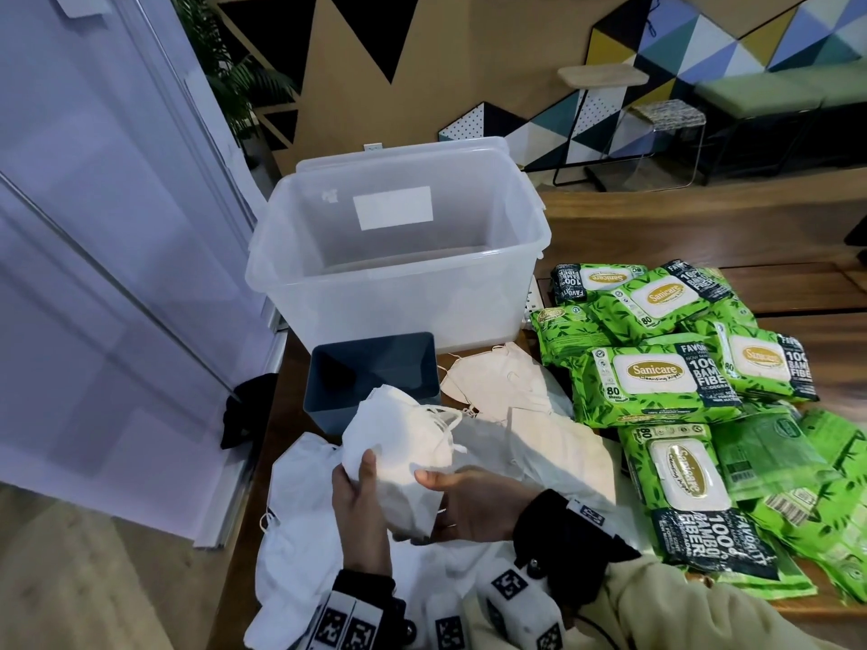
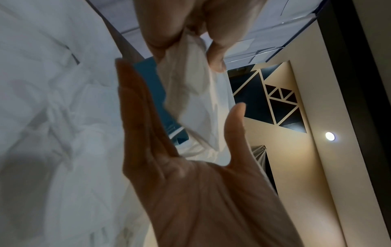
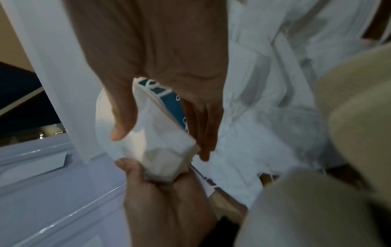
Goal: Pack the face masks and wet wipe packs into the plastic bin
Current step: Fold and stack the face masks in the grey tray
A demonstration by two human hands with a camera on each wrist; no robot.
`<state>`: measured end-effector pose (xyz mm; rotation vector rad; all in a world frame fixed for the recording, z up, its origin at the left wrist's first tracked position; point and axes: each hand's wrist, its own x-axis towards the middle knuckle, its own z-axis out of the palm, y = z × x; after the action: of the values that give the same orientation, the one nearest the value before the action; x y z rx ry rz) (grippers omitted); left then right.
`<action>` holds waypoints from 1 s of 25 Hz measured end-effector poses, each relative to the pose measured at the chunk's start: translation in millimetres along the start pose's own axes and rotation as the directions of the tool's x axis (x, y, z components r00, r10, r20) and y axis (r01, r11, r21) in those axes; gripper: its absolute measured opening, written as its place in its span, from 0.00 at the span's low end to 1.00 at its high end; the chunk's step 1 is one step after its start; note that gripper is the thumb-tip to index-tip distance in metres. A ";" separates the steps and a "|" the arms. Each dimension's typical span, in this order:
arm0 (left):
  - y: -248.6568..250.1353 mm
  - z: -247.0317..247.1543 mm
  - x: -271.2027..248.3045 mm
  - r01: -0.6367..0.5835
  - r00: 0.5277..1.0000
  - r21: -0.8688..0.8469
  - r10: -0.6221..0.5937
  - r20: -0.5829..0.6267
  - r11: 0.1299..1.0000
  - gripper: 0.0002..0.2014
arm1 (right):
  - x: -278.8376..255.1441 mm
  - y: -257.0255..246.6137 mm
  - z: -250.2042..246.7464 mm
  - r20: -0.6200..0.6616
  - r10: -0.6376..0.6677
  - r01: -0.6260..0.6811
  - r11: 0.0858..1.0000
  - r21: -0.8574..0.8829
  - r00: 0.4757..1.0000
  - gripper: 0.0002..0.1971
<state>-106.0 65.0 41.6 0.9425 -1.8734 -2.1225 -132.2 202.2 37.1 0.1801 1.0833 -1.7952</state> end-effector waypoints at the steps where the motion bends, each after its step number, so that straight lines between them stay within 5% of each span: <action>1: 0.5 0.5 0.8 0.006 1.000 -0.027 -0.007 -0.020 1.000 0.10 | 0.8 0.3 0.2 -0.001 0.028 -0.028 1.000 0.003 1.000 0.22; 4: 3.3 4.7 -1.7 0.015 1.000 -0.058 -0.016 -0.018 0.998 0.07 | 1.2 0.3 1.5 0.001 0.021 -0.021 1.000 -0.008 1.000 0.21; 10: 4.8 7.8 -4.8 -0.016 0.998 -0.041 0.019 0.063 0.999 0.08 | 12.2 -1.1 4.1 -0.152 -0.395 0.386 0.918 -0.089 0.906 0.12; 14: 11.1 4.3 0.0 -0.049 0.993 -0.019 0.050 0.106 0.999 0.16 | 16.9 -1.2 3.3 -0.151 -0.432 0.383 0.884 -0.269 0.889 0.24; 17: 10.9 2.1 3.1 -0.034 0.996 -0.022 0.035 0.083 0.999 0.19 | 15.3 -5.2 1.8 -0.110 -0.446 0.392 0.860 -0.326 0.888 0.22; 21: 10.3 4.3 1.8 -0.006 0.993 -0.024 0.009 0.121 1.000 0.21 | 11.5 -4.0 5.8 -0.127 -0.516 0.486 0.849 -0.208 0.847 0.11; 25: 17.1 0.8 0.2 -0.096 0.985 0.069 0.084 0.152 0.993 0.25 | 19.6 0.3 -2.8 -0.183 -0.583 0.551 0.810 -0.202 0.791 0.21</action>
<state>-111.5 62.1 57.6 0.7158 -2.0386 -2.1355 -142.7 191.1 24.4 -0.0291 1.5521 -2.2630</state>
